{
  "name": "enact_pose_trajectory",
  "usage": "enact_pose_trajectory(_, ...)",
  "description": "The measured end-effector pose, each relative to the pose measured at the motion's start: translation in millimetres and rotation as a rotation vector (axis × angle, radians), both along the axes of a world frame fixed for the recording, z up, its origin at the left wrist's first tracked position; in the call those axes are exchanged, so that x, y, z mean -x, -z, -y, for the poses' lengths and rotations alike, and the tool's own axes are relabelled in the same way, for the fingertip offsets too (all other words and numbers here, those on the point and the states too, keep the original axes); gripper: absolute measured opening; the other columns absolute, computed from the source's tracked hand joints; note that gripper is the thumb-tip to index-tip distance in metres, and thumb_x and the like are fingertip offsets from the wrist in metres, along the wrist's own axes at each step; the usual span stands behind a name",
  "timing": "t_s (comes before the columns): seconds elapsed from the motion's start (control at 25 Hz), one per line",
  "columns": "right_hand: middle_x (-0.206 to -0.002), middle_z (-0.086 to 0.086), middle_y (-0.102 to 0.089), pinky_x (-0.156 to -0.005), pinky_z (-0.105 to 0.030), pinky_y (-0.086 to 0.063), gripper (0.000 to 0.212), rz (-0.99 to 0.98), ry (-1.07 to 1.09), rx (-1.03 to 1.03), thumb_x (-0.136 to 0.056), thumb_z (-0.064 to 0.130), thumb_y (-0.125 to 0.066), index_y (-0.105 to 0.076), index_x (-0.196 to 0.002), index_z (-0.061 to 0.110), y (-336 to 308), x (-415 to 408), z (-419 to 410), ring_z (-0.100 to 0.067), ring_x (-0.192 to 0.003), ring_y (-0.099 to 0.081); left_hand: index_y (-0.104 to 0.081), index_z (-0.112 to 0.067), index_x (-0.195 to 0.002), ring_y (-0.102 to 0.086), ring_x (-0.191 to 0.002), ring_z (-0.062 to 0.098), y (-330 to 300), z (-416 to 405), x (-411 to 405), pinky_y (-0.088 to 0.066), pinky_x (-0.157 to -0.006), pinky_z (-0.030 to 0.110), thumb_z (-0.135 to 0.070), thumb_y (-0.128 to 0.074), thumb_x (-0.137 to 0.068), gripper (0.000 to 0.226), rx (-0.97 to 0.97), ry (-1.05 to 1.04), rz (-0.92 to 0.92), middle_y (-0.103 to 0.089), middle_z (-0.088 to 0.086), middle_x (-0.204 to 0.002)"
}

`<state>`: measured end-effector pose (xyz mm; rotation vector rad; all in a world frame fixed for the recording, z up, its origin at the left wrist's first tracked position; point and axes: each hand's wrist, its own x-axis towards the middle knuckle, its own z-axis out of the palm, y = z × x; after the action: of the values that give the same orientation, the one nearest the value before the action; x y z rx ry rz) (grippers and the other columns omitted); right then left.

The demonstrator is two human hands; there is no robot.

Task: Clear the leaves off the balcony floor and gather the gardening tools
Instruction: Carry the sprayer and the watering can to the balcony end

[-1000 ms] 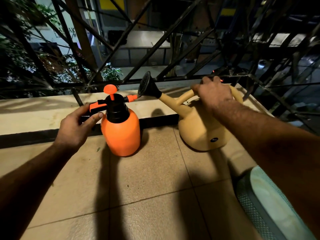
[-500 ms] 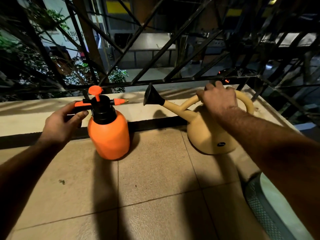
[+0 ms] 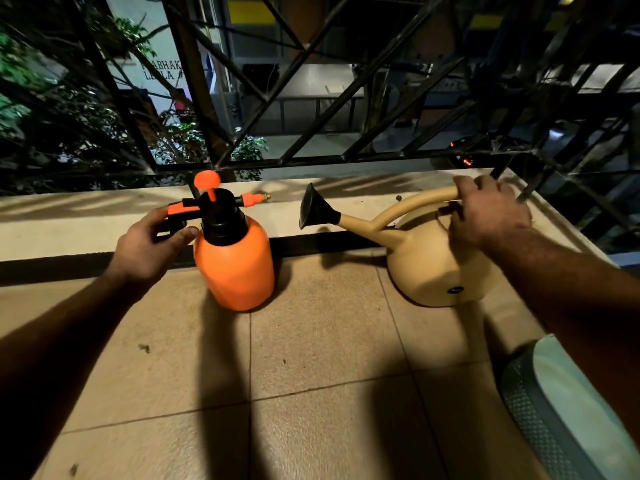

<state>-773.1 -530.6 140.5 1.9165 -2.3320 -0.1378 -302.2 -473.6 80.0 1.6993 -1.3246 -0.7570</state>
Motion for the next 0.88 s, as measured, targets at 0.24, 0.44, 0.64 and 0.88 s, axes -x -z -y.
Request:
enact_pose_trajectory(0.24,-0.110,-0.010,-0.056,-0.073,-0.048,-0.060,0.047,-0.026,-0.051,0.077,-0.086,0.018,-0.073,-0.050,-0.125,0.026,-6,4,-1,-0.033,-0.096,-0.061,-0.061,-0.046,-0.128,-0.067,-0.101,0.019,0,-5,-4,-0.055,-0.094,0.048,-0.019,-0.067,-0.095,0.043,-0.015,0.022,0.038,-0.069,-0.003,-0.114)
enact_pose_trajectory(0.44,-0.104,-0.010,-0.057,-0.069,-0.048,-0.060,0.043,-0.058,-0.057,0.114,-0.089,0.019,-0.069,-0.049,-0.126,0.027,-4,7,7,-0.033,-0.090,-0.063,-0.062,-0.059,-0.115,-0.068,-0.101,0.020,-6,-6,-15,-0.054,-0.096,0.048,-0.019,-0.067,-0.095,0.045,-0.035,0.023,0.024,-0.070,-0.003,-0.111)
enact_pose_trajectory(0.64,-0.117,-0.012,-0.057,-0.073,-0.049,-0.059,0.045,-0.020,-0.117,0.107,-0.095,0.030,-0.062,-0.044,-0.136,0.032,-3,11,9,-0.036,-0.097,-0.062,-0.061,-0.059,-0.117,-0.069,-0.101,0.021,3,-14,-23,-0.052,-0.099,0.051,-0.021,-0.067,-0.095,0.044,-0.011,-0.008,0.049,-0.072,-0.004,-0.112)
enact_pose_trajectory(0.88,-0.126,-0.012,-0.053,-0.073,-0.048,-0.060,0.055,-0.056,-0.163,0.038,-0.094,0.035,-0.062,-0.038,-0.144,0.034,-8,6,6,-0.034,-0.101,-0.061,-0.053,-0.046,-0.135,-0.069,-0.104,0.020,9,-12,-26,-0.052,-0.099,0.050,-0.029,-0.068,-0.093,0.048,-0.041,-0.041,0.055,-0.070,-0.001,-0.120)
